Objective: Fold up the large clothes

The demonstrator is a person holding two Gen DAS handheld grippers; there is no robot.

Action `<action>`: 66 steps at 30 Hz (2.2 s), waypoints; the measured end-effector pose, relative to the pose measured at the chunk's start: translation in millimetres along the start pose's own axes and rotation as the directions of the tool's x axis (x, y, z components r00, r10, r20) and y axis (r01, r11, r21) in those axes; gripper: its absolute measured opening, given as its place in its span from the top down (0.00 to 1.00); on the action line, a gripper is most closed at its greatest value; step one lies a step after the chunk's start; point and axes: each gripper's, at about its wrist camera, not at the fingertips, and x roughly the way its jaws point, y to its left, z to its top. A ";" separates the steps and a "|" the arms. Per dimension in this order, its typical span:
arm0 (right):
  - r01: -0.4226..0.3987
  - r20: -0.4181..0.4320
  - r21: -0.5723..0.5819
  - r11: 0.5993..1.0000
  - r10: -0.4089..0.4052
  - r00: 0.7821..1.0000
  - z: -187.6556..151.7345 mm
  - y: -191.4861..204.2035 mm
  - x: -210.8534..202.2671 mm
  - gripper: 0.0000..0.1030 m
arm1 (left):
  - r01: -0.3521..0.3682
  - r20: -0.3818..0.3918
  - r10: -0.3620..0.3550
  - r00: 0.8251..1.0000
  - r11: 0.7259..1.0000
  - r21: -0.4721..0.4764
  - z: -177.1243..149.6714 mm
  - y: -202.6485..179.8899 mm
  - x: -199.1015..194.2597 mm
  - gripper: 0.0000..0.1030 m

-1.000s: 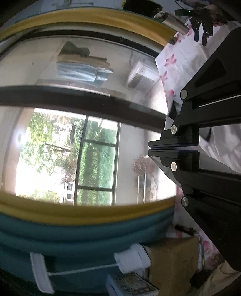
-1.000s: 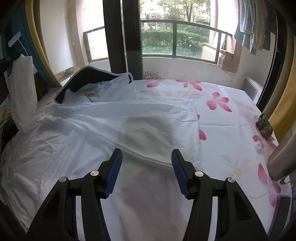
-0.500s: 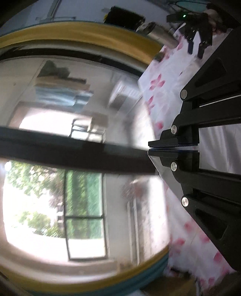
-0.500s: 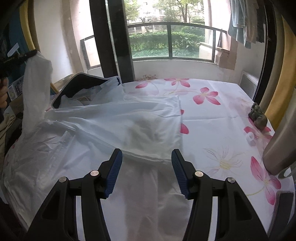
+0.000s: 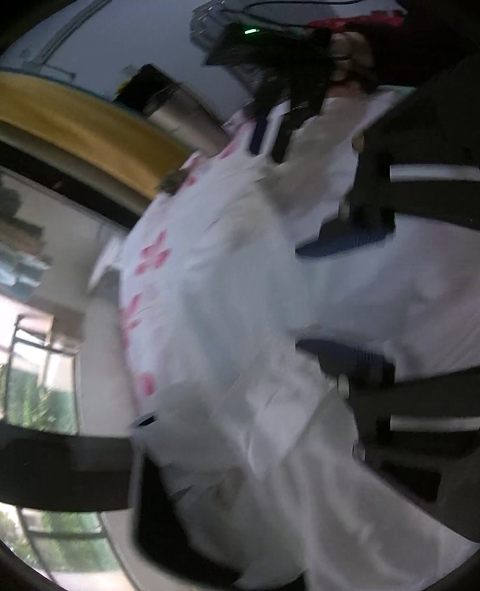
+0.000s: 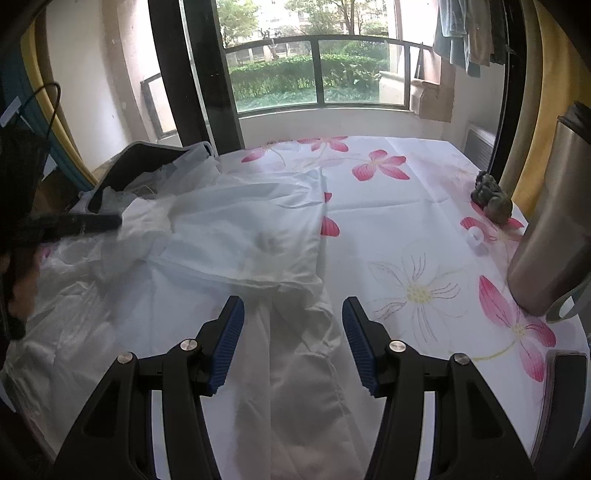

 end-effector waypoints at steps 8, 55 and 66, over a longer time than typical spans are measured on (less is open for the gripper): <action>-0.014 -0.024 -0.076 0.997 0.012 1.000 20.3 25.6 13.6 0.46 | -0.060 0.007 0.060 0.998 0.998 -0.019 -45.0 40.5 -70.1 0.50; -0.094 -0.157 -0.165 0.982 0.068 0.985 31.2 80.1 70.9 0.98 | -0.546 0.013 0.558 0.830 0.816 -0.188 -58.7 251.0 -146.0 0.97; -0.109 -0.157 -0.107 0.988 0.092 0.983 73.3 61.8 98.0 0.59 | -0.517 0.001 0.527 0.850 0.833 -0.196 -59.4 248.3 -143.1 0.95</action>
